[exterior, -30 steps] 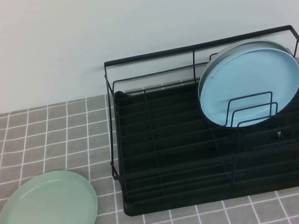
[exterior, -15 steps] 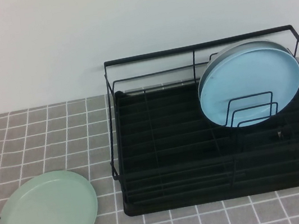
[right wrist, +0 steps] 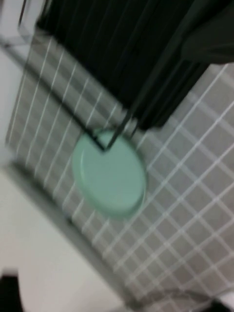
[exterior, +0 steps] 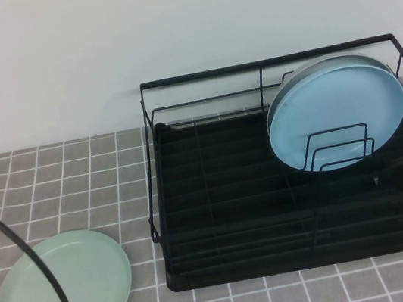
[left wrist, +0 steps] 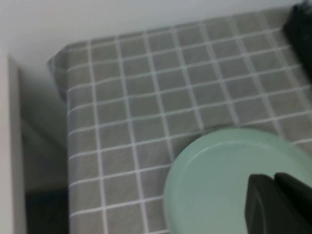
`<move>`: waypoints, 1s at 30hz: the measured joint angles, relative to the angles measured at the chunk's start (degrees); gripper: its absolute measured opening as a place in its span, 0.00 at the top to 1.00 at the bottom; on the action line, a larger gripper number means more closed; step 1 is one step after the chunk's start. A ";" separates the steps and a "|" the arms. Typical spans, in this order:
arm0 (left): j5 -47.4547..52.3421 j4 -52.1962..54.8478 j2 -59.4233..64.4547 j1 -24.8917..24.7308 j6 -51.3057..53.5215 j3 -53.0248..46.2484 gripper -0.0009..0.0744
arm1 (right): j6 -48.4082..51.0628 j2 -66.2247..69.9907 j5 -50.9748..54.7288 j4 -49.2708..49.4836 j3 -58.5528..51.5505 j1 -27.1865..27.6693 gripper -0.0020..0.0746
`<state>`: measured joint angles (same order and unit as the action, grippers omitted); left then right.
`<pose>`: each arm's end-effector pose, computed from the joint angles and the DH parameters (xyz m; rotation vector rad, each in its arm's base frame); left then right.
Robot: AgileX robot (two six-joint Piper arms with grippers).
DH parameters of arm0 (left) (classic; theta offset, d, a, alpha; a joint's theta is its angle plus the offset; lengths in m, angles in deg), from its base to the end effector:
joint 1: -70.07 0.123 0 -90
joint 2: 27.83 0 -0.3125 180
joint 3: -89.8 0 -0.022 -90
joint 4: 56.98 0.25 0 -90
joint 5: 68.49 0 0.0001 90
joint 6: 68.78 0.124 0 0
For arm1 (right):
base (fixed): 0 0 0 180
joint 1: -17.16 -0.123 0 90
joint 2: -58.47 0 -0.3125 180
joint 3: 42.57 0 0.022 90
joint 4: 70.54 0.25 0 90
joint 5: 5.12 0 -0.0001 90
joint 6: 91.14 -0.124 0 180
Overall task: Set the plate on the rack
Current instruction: Pick up the plate from the table
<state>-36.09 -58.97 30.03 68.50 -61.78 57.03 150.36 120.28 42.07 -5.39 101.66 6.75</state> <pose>0.1878 -0.0075 0.3392 0.1398 2.1424 0.0182 0.1636 0.1140 0.3382 -0.7104 1.9489 0.8186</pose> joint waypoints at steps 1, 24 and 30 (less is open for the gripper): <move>0.09 1.42 0.95 0.00 -0.55 0.14 0.99 | 2.50 0.99 1.42 2.62 0.00 -0.09 0.98; 8.59 -33.61 28.54 23.16 28.19 0.27 0.91 | 7.74 6.70 10.58 6.17 -0.10 -0.35 0.98; 5.17 -33.61 33.11 23.16 28.34 0.27 0.48 | 7.74 6.70 10.58 6.17 -0.10 -0.35 0.98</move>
<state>-30.92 -92.58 63.14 91.66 -33.44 57.30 158.10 126.98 52.65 0.79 101.55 6.39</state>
